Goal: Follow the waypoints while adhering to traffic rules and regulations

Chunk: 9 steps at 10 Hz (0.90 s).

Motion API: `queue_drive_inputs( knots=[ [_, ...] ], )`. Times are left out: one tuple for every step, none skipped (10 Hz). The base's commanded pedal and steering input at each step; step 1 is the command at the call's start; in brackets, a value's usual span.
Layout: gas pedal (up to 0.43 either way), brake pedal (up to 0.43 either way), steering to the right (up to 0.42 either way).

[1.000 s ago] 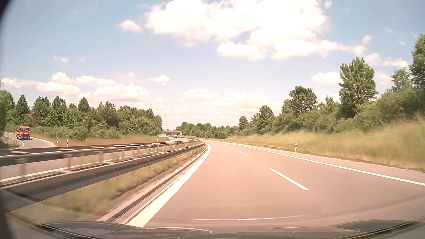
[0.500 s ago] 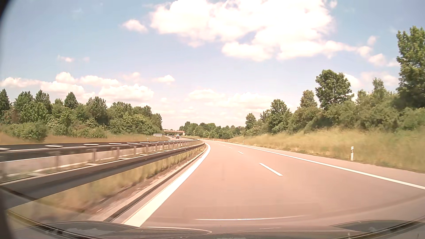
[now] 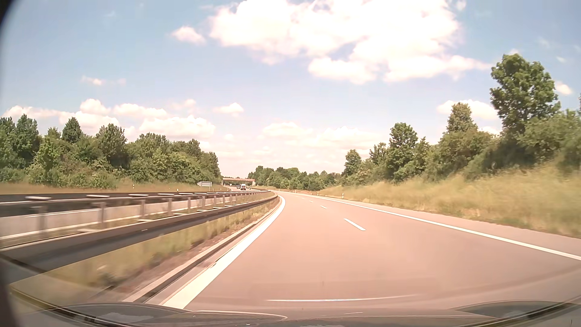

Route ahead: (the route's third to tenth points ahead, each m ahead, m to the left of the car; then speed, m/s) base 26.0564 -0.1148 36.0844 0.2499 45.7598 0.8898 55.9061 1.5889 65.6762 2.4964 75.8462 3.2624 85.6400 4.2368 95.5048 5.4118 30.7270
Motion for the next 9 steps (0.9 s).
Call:
queue_drive_inputs(
  knots=[
    [0.551, 0.012, -0.007],
    [0.551, 0.012, -0.007],
    [0.551, 0.012, -0.007],
    [0.551, 0.012, -0.007],
    [0.539, 0.012, -0.007],
    [0.531, 0.012, -0.007],
    [0.512, 0.012, -0.007],
    [0.500, 0.012, -0.004],
    [0.469, 0.012, -0.003]
  ],
)
